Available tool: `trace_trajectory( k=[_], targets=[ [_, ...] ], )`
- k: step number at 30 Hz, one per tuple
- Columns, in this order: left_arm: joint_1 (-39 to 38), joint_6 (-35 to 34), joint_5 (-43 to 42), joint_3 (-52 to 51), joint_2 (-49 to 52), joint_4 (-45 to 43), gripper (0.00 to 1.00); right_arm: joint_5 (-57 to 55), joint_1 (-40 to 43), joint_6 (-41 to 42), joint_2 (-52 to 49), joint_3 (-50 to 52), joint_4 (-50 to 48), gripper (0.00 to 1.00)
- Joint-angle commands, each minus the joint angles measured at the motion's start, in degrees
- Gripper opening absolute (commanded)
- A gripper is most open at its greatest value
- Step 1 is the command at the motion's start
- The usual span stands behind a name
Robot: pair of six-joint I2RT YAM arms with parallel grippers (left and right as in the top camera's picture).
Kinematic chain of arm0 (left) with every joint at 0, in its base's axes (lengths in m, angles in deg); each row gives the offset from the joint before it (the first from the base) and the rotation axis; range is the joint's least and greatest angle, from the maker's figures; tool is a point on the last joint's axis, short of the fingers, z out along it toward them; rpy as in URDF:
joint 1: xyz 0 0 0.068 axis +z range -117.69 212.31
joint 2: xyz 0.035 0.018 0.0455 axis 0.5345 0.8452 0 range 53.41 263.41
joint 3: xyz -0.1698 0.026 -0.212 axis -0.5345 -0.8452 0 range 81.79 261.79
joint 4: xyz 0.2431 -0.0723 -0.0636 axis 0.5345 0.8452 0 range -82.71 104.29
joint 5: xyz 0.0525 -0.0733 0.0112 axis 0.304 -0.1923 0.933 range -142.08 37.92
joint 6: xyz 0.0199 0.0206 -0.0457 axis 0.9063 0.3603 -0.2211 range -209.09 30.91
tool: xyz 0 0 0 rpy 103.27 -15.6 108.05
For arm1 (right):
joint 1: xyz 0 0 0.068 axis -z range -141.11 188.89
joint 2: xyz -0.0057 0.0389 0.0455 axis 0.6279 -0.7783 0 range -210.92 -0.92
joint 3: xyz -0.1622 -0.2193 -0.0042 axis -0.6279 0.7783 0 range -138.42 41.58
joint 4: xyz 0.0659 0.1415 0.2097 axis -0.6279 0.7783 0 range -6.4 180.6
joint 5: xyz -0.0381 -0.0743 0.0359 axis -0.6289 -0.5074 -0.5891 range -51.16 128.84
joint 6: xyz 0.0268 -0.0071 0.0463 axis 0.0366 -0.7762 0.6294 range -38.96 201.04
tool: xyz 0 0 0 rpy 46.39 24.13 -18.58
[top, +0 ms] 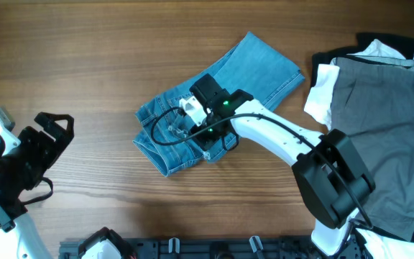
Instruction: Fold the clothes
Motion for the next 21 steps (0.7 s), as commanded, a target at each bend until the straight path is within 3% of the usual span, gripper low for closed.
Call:
trace_trajectory(
  k=[1, 8, 14, 17, 21],
  targets=[
    [-0.28, 1.16, 0.09, 0.66, -0.04, 0.00, 1.00, -1.77, 0.31, 1.92, 3.96, -1.40, -0.68, 0.04],
    [-0.28, 1.16, 0.09, 0.66, -0.04, 0.00, 1.00, -16.35, 0.98, 10.36, 15.61, -2.89, -7.85, 0.04],
    [-0.28, 1.16, 0.09, 0.66, -0.04, 0.00, 1.00, -13.66, 0.87, 12.28, 23.52, -2.89, -16.33, 0.04],
    [-0.28, 1.16, 0.09, 0.66, -0.04, 0.00, 1.00, -6.95, -0.13, 13.88, 23.32, -2.86, -18.73, 0.04],
    [-0.28, 1.16, 0.09, 0.66, -0.04, -0.02, 1.00, -6.10, -2.73, 14.86, 19.52, -2.75, -19.02, 0.04]
  ],
)
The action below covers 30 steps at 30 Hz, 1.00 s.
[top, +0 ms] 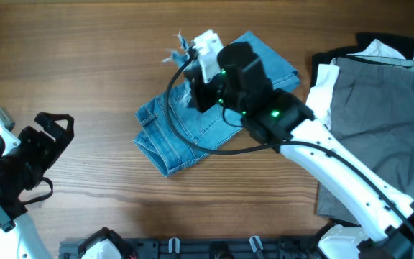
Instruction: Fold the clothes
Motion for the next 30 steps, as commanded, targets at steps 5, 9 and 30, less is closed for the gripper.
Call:
trace_trajectory(
  k=[5, 9, 30],
  targets=[
    [-0.28, 1.16, 0.09, 0.66, -0.04, 0.00, 1.00, 4.20, -4.31, 2.75, -10.75, -0.39, -0.42, 0.04],
    [-0.28, 1.16, 0.09, 0.66, -0.04, -0.02, 1.00, 7.06, -6.27, 2.71, -16.09, -0.39, -0.76, 0.04],
    [-0.28, 1.16, 0.09, 0.66, -0.04, -0.02, 1.00, -5.49, 14.93, -1.86, -5.95, -0.39, 7.96, 0.60]
  ],
)
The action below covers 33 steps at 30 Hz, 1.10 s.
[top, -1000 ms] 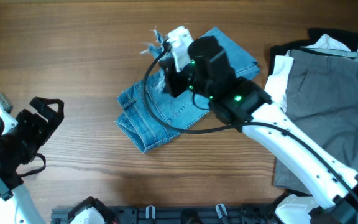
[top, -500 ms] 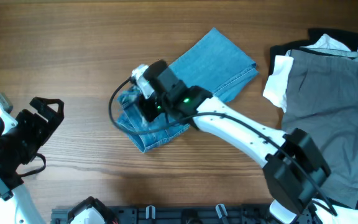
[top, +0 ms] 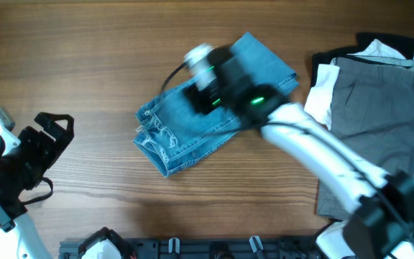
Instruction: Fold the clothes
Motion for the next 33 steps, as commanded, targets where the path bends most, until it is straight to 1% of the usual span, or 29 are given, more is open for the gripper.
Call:
trace_trajectory(
  k=[1, 4, 5, 6, 11, 15, 20, 23, 31, 33],
  targets=[
    [-0.28, 1.16, 0.09, 0.66, -0.04, -0.02, 1.00, -4.39, 11.23, 1.60, -0.04, -0.39, 2.56, 0.59],
    [-0.28, 1.16, 0.09, 0.66, -0.04, -0.02, 1.00, -4.37, 18.95, 1.97, -2.54, -0.39, 3.34, 0.60],
    [-0.28, 1.16, 0.09, 0.66, -0.04, -0.02, 1.00, -3.76, 22.77, 1.44, -4.37, -0.39, 3.48, 0.68],
    [-0.28, 1.16, 0.09, 0.66, -0.04, -0.02, 1.00, -2.38, 25.16, 0.31, -5.75, -0.39, 3.45, 0.70],
    [-0.28, 1.16, 0.09, 0.66, -0.04, -0.02, 1.00, 6.75, 34.60, -4.68, -12.63, -0.39, 3.21, 0.79],
    [-0.28, 1.16, 0.09, 0.66, -0.04, -0.02, 1.00, 20.02, 40.92, -10.60, -18.38, -0.39, 0.92, 0.83],
    [-0.28, 1.16, 0.09, 0.66, -0.04, -0.02, 1.00, 24.13, 42.53, -14.12, -22.69, -0.39, -0.07, 0.86],
    [-0.28, 1.16, 0.09, 0.66, -0.04, -0.02, 1.00, 29.20, 41.81, -16.65, -24.90, -0.39, -0.09, 0.88],
    [-0.28, 1.16, 0.09, 0.66, -0.04, -0.02, 1.00, 27.71, 38.36, -15.63, -27.58, -0.39, -1.03, 0.88],
    [-0.28, 1.16, 0.09, 0.66, -0.04, -0.02, 1.00, 27.58, 37.73, -15.63, -28.09, -0.39, -0.98, 0.85]
  ],
)
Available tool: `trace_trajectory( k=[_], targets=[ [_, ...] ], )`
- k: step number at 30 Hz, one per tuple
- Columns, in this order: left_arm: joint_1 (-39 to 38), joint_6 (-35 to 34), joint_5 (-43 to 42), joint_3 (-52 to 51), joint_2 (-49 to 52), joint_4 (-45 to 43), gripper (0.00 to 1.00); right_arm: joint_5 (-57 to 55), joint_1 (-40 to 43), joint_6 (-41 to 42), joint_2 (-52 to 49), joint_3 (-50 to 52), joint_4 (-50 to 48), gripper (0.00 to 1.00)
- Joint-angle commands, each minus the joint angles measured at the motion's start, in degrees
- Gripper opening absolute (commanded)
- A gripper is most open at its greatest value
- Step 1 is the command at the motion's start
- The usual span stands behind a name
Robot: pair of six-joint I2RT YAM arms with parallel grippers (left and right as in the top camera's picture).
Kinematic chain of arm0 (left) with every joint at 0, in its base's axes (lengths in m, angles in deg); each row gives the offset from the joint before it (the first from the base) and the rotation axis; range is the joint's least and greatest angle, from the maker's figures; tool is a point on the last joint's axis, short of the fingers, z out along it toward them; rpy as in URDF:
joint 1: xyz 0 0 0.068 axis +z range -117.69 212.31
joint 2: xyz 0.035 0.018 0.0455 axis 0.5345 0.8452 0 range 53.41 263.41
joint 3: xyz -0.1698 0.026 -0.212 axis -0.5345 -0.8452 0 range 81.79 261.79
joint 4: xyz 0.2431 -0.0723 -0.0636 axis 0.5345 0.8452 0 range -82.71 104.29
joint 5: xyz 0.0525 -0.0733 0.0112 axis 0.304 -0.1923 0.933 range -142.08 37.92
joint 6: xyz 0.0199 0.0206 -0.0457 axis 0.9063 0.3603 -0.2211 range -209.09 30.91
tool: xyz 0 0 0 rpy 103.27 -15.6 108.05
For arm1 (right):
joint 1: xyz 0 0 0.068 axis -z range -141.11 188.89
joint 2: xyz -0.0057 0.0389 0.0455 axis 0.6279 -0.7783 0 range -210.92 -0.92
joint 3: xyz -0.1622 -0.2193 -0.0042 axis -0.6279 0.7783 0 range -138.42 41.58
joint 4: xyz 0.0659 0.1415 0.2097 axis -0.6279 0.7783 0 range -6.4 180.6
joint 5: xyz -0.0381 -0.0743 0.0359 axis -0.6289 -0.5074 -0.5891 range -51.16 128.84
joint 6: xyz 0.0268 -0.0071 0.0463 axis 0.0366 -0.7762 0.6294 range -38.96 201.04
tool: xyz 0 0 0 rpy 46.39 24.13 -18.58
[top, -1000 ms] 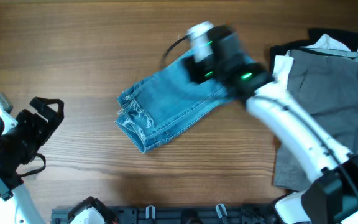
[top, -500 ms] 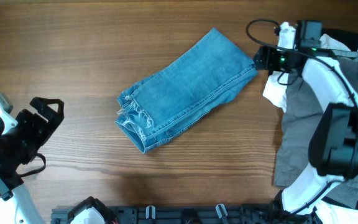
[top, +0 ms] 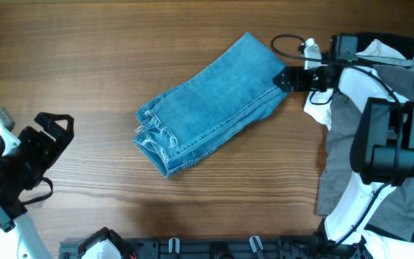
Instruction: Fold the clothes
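Note:
A pair of blue jeans (top: 210, 108) lies flat and diagonal in the middle of the table. Its frayed hems (top: 149, 133) are at the lower left and its wider end is at the upper right. My right gripper (top: 284, 78) lies low at that upper-right end, fingertips touching the denim edge. Whether it grips the cloth does not show. My left gripper (top: 49, 133) stands at the table's left side, well away from the jeans, its fingers spread with nothing between them.
A pile of other clothes (top: 379, 115) covers the right side of the table: grey trousers with white and black garments under them. The right arm reaches across its upper left corner. A black rail (top: 214, 248) runs along the front edge.
My right arm was over the middle of the jeans, blurred; its gripper is now at their upper-right end, beside the pile. The jeans lie flat, uncovered. The left arm has not moved.
First my right gripper was down on the bunched lower part of the jeans. Then it held a frayed hem raised above them. By the last earlier moment the hems lay at the lower left, and now the jeans lie smooth with the gripper at their far end.

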Motion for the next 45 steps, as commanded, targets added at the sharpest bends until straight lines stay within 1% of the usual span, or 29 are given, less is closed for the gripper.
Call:
trace_trajectory(
  k=[1, 3, 4, 5, 7, 10, 13, 18, 22, 25, 27, 30, 36, 39, 40, 42, 45],
  targets=[
    [-0.28, 1.16, 0.09, 0.66, -0.04, 0.00, 1.00, 1.55, -1.27, -0.94, -2.36, -0.22, 0.00, 0.81],
    [-0.28, 1.16, 0.09, 0.66, -0.04, 0.00, 1.00, 1.55, -1.42, -0.33, -2.43, -0.22, 0.24, 0.49],
    [-0.28, 1.16, 0.09, 0.66, -0.04, 0.00, 1.00, 1.51, -1.42, 0.87, -2.43, -0.22, 0.20, 0.15],
    [-0.28, 1.16, 0.09, 0.66, -0.04, -0.02, 1.00, 1.51, -1.40, 2.64, -2.40, -0.24, -0.04, 0.04],
    [-0.28, 1.16, 0.09, 0.66, -0.04, 0.00, 1.00, 1.53, -1.22, 8.22, -1.97, -0.31, -0.79, 0.04],
    [-0.28, 1.16, 0.09, 0.66, -0.04, 0.00, 1.00, 1.55, -0.52, 12.02, 0.33, -0.31, -0.94, 0.04],
    [-0.28, 1.16, 0.09, 0.66, -0.04, 0.00, 1.00, 1.01, 0.94, 12.46, 5.11, -0.31, -0.15, 0.04],
    [-0.28, 1.16, 0.09, 0.66, -0.04, 0.00, 1.00, -0.20, 4.48, 13.75, 16.33, -0.31, -0.11, 0.04],
    [-0.28, 1.16, 0.09, 0.66, -0.04, 0.00, 1.00, -0.22, 4.04, 10.97, 25.83, -0.31, -0.15, 0.04],
    [-0.28, 1.16, 0.09, 0.66, -0.04, 0.00, 1.00, -2.56, 1.77, 10.80, 29.40, -0.31, 0.98, 0.04],
    [-0.28, 1.16, 0.09, 0.66, -0.04, 0.00, 1.00, -3.72, 0.31, 10.43, 30.08, -0.28, 1.90, 0.04],
    [-0.28, 1.16, 0.09, 0.66, -0.04, 0.00, 1.00, -4.39, -3.04, 5.38, 30.05, -0.28, 5.11, 0.04],
    [-0.28, 1.16, 0.09, 0.66, -0.04, -0.02, 1.00, -21.16, -9.60, 4.50, 29.94, -0.26, 12.48, 0.04],
    [-0.28, 1.16, 0.09, 0.66, -0.04, 0.00, 1.00, -21.84, -11.93, 3.39, 29.94, 0.02, 17.22, 0.04],
    [-0.28, 1.16, 0.09, 0.66, -0.04, 0.00, 1.00, -21.27, -15.02, 3.52, 29.86, 1.70, 22.12, 0.04],
    [-0.28, 1.16, 0.09, 0.66, -0.04, 0.00, 1.00, -19.89, -17.29, 3.50, 29.86, 3.50, 23.47, 0.04],
    [-0.28, 1.16, 0.09, 0.66, -0.04, 0.00, 1.00, -19.45, -22.43, 3.34, 29.83, 7.89, 21.86, 0.04]
  ],
)
